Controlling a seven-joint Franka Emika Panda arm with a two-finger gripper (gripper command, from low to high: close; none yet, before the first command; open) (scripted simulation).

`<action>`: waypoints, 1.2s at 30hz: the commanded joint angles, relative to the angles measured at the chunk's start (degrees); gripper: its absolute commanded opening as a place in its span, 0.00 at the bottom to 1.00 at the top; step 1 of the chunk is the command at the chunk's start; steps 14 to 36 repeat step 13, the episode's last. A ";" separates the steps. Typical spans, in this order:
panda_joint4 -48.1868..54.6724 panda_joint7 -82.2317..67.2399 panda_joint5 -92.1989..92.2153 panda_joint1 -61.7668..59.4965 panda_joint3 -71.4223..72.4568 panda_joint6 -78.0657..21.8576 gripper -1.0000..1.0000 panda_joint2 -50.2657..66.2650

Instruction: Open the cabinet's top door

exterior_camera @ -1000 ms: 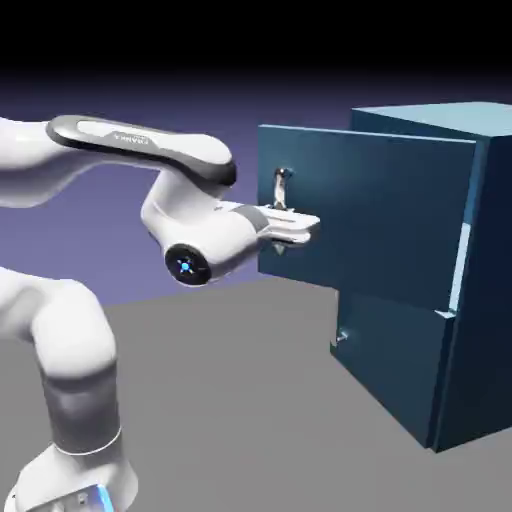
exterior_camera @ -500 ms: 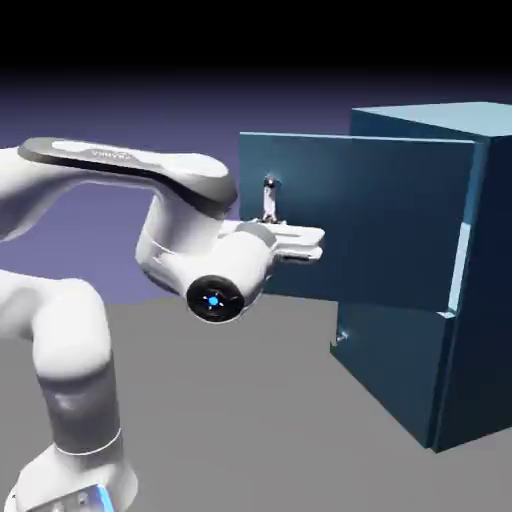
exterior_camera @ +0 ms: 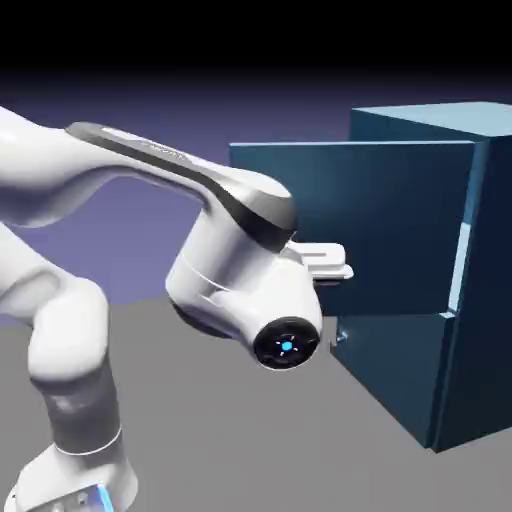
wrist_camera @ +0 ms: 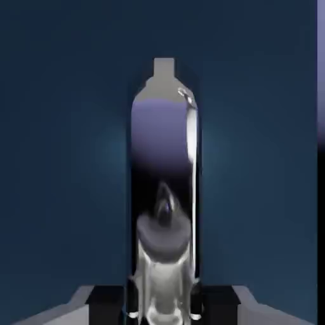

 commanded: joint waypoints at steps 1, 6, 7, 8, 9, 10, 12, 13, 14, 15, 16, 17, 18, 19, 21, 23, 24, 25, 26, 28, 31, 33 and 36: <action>2.09 -0.82 -0.96 1.22 -1.80 -2.50 0.00 2.06; 11.77 -5.53 -3.74 7.00 -9.99 -14.06 0.00 12.45; 13.48 -6.60 -3.99 7.92 -11.39 -16.21 0.00 14.52; 15.13 -7.71 -4.18 8.76 -12.70 -18.33 0.00 16.60; 16.70 -8.84 -4.30 9.49 -13.93 -20.40 0.00 18.68; 18.16 -10.02 -4.35 9.95 -14.91 -22.41 0.00 20.75; 20.92 -12.49 -4.36 10.26 -16.32 -26.29 0.00 24.90; 22.26 -13.74 -4.35 10.28 -16.90 -28.19 0.00 26.96; 22.26 -13.74 -4.35 10.28 -16.90 -28.19 0.00 26.96; 22.26 -13.74 -4.35 10.28 -16.90 -28.19 0.00 26.96; 22.26 -13.74 -4.35 10.28 -16.90 -28.19 0.00 26.96; 22.26 -13.74 -4.35 10.28 -16.90 -28.19 0.00 26.96; 22.26 -13.74 -4.35 10.28 -16.90 -28.19 0.00 26.96; 22.26 -13.74 -4.35 10.28 -16.90 -28.19 0.00 26.96; 22.26 -13.74 -4.35 10.28 -16.90 -28.19 0.00 26.96; 22.26 -13.74 -4.35 10.28 -16.90 -28.19 0.00 26.96; 22.26 -13.74 -4.35 10.28 -16.90 -28.19 0.00 26.96; 22.26 -13.74 -4.35 10.28 -16.90 -28.19 0.00 26.96; 22.26 -13.74 -4.35 10.28 -16.90 -28.19 0.00 26.96; 22.26 -13.74 -4.35 10.28 -16.90 -28.19 0.00 26.96; 22.26 -13.74 -4.35 10.28 -16.90 -28.19 0.00 26.96; 22.26 -13.74 -4.35 10.28 -16.90 -28.19 0.00 26.96; 22.26 -13.74 -4.35 10.28 -16.90 -28.19 0.00 26.96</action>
